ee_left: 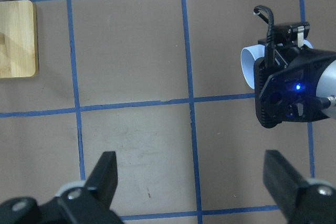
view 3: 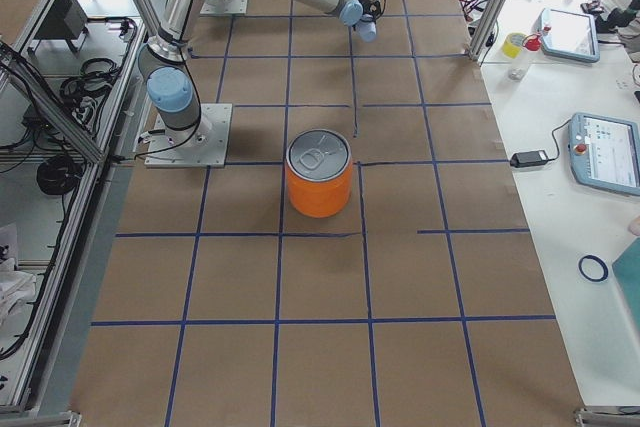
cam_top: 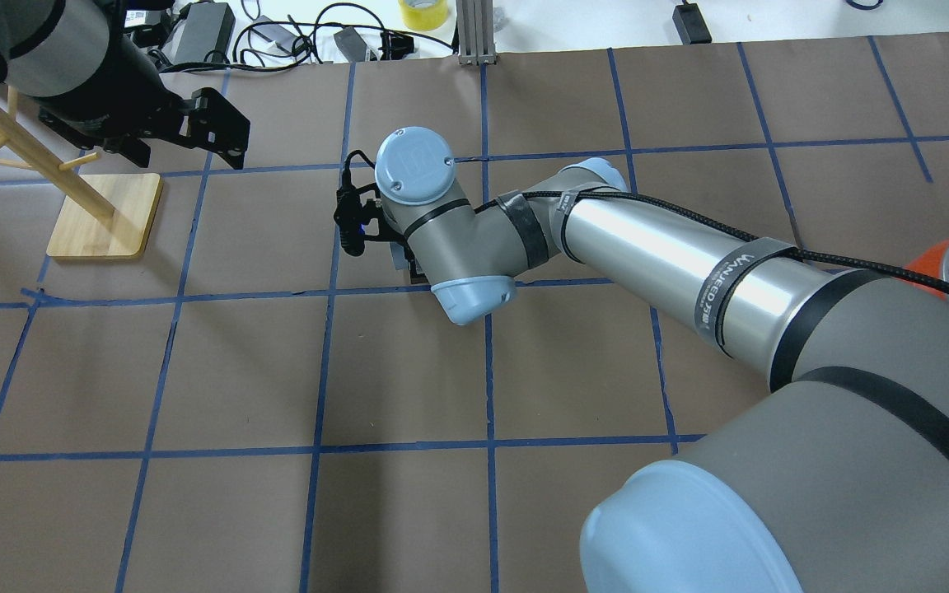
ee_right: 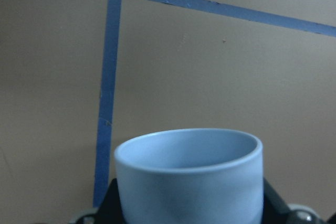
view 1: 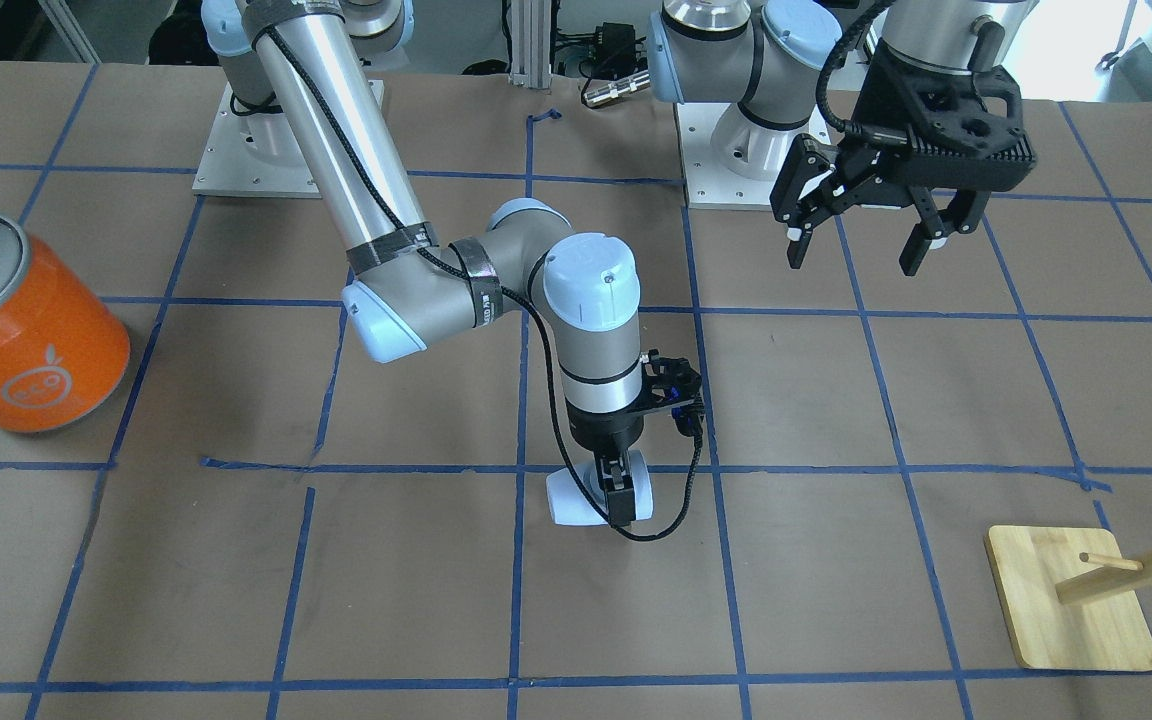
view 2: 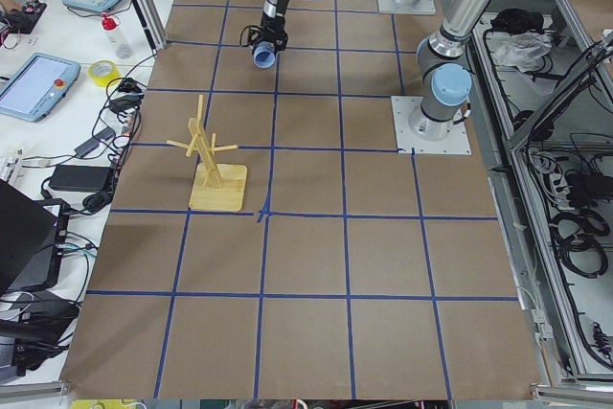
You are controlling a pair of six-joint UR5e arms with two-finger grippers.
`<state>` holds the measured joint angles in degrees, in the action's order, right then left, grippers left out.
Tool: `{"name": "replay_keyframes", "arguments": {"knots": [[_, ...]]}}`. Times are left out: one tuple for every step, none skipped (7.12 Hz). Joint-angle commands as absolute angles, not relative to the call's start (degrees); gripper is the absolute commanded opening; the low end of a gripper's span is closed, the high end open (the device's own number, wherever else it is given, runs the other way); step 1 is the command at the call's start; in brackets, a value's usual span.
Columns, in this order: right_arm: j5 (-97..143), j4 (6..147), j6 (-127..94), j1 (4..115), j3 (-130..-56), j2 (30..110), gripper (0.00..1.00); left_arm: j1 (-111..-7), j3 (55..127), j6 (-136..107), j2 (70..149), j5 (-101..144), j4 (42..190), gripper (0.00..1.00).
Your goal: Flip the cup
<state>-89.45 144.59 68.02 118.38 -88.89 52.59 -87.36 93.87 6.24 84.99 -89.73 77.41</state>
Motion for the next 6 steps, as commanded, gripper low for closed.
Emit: {"name": "replay_keyframes", "arguments": {"knots": [[-89.03,144.75,67.94,118.39,-89.12,51.68,0.42,-87.36,93.87,6.24,84.99,-89.74,77.43,1.0],[-88.08,144.84,67.94,118.39,-89.12,51.68,0.5,-87.36,93.87,6.24,84.99,-89.74,77.43,1.0],[-87.72,145.19,67.94,118.39,-89.03,51.68,0.67,-87.36,93.87,6.24,84.99,-89.74,77.43,1.0],[-87.63,145.2,67.85,118.39,-89.03,51.68,0.93,-87.36,93.87,6.24,84.99,-89.74,77.43,1.0],[-87.63,145.2,67.5,118.39,-88.95,51.68,1.0,-87.36,93.87,6.24,84.99,-89.74,77.43,1.0],[-87.71,145.2,66.72,118.39,-88.6,51.85,1.0,-87.36,93.87,6.24,84.99,-89.74,77.43,1.0]]}}
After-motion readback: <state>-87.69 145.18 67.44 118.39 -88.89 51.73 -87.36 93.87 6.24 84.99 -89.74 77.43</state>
